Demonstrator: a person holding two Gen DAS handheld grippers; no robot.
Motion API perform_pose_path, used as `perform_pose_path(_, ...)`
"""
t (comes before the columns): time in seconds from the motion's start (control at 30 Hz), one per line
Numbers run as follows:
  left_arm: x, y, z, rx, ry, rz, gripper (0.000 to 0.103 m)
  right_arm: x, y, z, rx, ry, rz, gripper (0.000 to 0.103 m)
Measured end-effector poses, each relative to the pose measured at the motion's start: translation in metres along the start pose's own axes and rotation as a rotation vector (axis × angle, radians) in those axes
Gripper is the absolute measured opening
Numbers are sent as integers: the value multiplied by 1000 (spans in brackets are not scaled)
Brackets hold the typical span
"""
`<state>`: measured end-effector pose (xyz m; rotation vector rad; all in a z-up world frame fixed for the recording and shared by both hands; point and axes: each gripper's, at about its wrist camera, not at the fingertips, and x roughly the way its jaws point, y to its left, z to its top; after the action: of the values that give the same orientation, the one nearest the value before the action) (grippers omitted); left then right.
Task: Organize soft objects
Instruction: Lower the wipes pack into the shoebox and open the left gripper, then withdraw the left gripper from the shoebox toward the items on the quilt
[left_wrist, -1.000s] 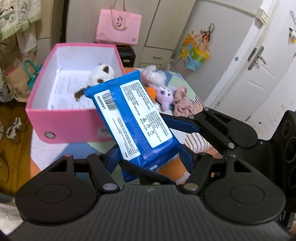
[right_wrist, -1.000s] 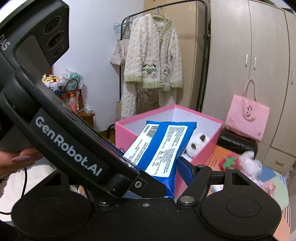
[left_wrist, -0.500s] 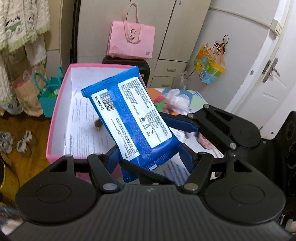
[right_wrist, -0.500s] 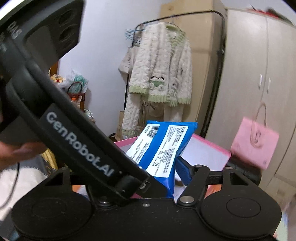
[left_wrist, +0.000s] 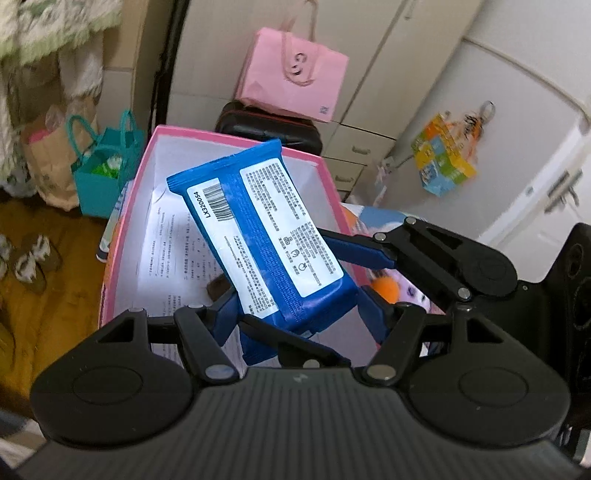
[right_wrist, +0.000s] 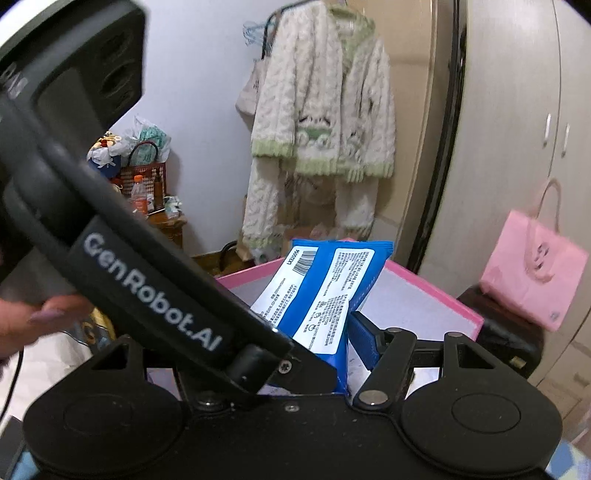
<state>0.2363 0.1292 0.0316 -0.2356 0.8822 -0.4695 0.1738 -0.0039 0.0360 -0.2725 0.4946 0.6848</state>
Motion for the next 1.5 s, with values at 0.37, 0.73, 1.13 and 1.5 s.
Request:
perform_pose_path(0.37,34,26,8,-86,58,29,66,41,-17,-4,34,142,68,71)
perform_pose_path(0.73,4,8,-5,51,-53,172,67,21,-14,-13,53,132,37,70)
perform_pose_path(1.13,-39,-30,-32,192,-82,188,70,-26,-3,-16,37,148,-37,71)
perform_pose_path(1.5,-79,-70,-61,285,-112,146,72,-95,5,-21,47,78,-46,71)
